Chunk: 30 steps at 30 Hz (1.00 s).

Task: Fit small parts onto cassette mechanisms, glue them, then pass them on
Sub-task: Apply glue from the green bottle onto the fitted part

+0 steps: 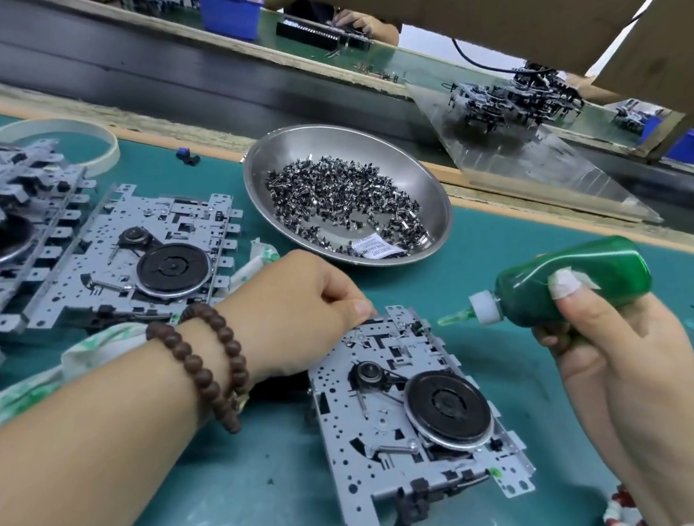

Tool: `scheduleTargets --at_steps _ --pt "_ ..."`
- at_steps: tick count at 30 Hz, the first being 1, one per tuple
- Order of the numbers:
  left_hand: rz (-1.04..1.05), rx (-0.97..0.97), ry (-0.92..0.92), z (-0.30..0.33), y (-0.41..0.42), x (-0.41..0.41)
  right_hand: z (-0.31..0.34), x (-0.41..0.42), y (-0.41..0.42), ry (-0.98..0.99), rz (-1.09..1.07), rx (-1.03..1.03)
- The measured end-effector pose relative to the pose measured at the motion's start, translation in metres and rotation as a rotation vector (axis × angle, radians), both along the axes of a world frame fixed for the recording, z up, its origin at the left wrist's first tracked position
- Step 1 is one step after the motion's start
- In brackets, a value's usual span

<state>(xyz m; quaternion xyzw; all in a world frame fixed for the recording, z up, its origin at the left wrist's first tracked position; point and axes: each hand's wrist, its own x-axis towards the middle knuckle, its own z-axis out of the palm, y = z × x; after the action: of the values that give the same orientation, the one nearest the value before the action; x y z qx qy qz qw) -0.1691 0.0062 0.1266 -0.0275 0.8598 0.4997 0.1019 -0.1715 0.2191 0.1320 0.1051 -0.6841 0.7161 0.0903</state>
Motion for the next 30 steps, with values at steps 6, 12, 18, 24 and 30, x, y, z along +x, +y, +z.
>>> scheduleTargets --at_steps 6,12,18,24,30 --pt "-0.001 0.008 -0.004 0.0000 0.0001 -0.0003 -0.0002 -0.0001 0.0010 -0.002 0.003 -0.004" --pt "0.001 0.010 -0.003 -0.0001 0.0004 0.0002 -0.0007 0.0007 0.0017 0.010 0.018 -0.007" --pt "0.002 0.012 -0.003 0.0001 0.0002 -0.0001 -0.0020 0.0013 0.0028 0.022 -0.008 0.021" --pt "0.010 0.004 0.003 0.0001 0.0006 -0.0009 -0.0004 0.0018 0.0008 0.031 0.007 0.036" --pt "0.005 0.003 0.005 0.0001 0.0003 -0.0004 -0.0010 0.0019 0.0021 0.045 0.015 0.039"
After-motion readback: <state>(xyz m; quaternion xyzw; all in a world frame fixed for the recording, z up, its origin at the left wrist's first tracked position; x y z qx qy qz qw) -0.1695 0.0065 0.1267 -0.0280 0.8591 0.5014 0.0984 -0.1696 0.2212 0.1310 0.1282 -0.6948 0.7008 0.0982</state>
